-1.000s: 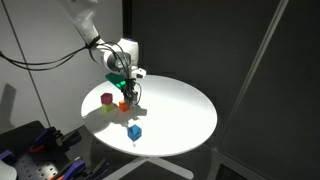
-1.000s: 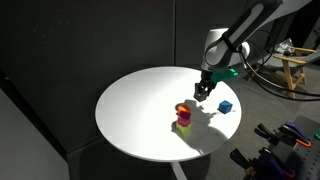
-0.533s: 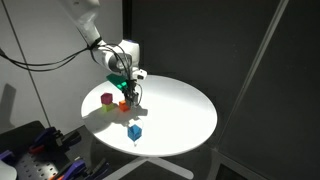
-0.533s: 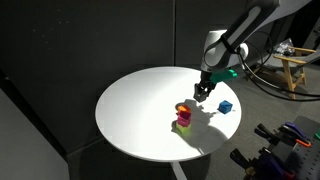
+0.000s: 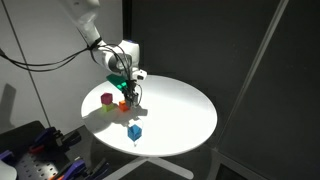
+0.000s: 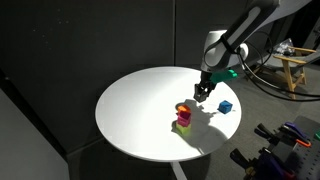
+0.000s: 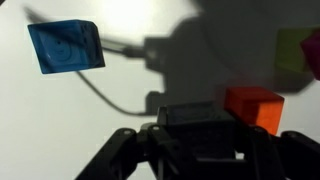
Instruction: Put the grey block on the table
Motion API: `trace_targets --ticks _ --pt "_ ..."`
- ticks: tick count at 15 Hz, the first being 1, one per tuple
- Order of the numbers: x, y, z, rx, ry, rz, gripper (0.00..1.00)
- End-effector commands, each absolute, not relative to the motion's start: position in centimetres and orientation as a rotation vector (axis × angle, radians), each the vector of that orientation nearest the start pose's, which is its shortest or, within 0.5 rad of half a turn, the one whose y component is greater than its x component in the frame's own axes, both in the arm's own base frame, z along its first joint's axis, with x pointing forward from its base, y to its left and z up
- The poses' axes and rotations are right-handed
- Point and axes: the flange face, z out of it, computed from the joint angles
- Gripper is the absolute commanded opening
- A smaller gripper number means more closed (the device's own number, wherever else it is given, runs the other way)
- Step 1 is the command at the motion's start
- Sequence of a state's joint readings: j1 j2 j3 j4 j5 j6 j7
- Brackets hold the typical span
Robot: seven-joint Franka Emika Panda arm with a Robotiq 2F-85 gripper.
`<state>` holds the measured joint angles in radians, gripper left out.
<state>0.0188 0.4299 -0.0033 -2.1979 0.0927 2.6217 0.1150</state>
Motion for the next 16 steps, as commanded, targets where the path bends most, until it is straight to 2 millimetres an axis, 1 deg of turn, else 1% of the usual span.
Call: trace_targets --ticks 1,6,16 --pt "56.0 -0.1 18.4 -3.094 0.298 0.02 0.33" --pt "56.0 -1.1 17.5 -3.102 0.315 0.032 0.33" --pt "56.2 -1.5 14.4 -3.121 0.296 0.059 0.33"
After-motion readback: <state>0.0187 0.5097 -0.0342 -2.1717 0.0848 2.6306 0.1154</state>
